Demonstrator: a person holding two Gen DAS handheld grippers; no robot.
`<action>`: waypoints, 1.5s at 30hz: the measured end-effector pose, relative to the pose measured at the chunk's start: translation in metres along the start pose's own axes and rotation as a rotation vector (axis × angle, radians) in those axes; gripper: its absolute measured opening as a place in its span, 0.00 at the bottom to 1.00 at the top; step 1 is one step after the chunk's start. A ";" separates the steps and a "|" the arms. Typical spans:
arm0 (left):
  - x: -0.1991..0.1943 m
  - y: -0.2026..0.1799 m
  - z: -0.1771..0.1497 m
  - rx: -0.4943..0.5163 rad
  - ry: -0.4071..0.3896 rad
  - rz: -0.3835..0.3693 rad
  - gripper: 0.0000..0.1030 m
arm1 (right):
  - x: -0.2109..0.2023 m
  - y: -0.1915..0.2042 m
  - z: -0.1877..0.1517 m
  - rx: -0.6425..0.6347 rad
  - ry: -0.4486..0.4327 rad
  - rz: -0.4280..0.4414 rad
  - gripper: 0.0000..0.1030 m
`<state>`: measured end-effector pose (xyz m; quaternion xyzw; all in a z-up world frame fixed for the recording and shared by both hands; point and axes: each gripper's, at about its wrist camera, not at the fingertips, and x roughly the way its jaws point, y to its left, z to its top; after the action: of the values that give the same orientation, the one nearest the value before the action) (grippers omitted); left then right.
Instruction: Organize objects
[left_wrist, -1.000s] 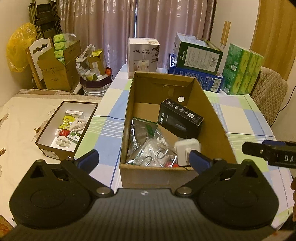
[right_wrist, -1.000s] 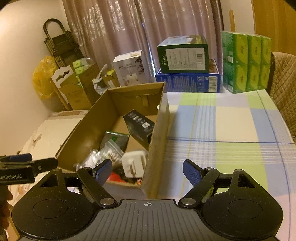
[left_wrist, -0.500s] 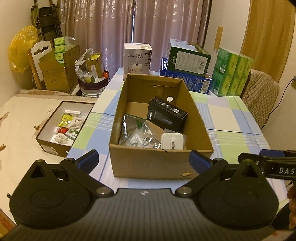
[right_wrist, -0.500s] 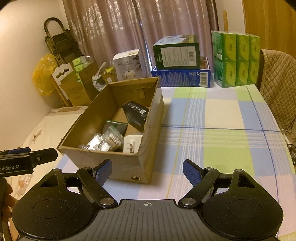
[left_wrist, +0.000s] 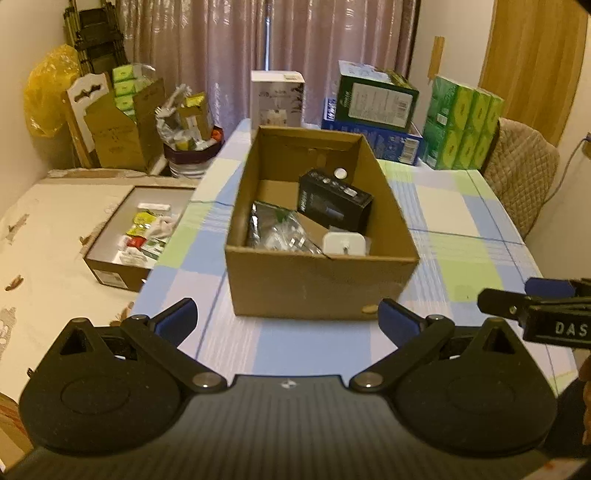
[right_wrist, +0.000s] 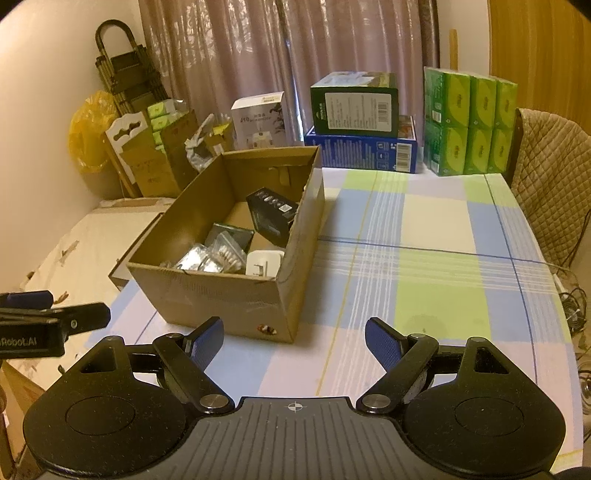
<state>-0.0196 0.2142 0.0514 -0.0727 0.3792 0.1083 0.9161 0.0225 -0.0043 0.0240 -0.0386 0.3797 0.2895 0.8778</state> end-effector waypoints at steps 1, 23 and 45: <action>0.000 -0.001 -0.002 0.001 0.007 -0.007 0.99 | 0.000 0.000 -0.001 -0.002 0.001 -0.002 0.79; 0.003 -0.009 -0.013 0.025 0.031 0.002 0.99 | 0.006 0.004 -0.014 -0.023 0.034 -0.004 0.79; 0.008 -0.012 -0.013 0.028 0.031 -0.020 0.99 | 0.008 0.002 -0.015 -0.011 0.041 -0.003 0.79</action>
<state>-0.0195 0.2006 0.0370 -0.0651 0.3941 0.0927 0.9121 0.0161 -0.0033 0.0083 -0.0499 0.3960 0.2897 0.8700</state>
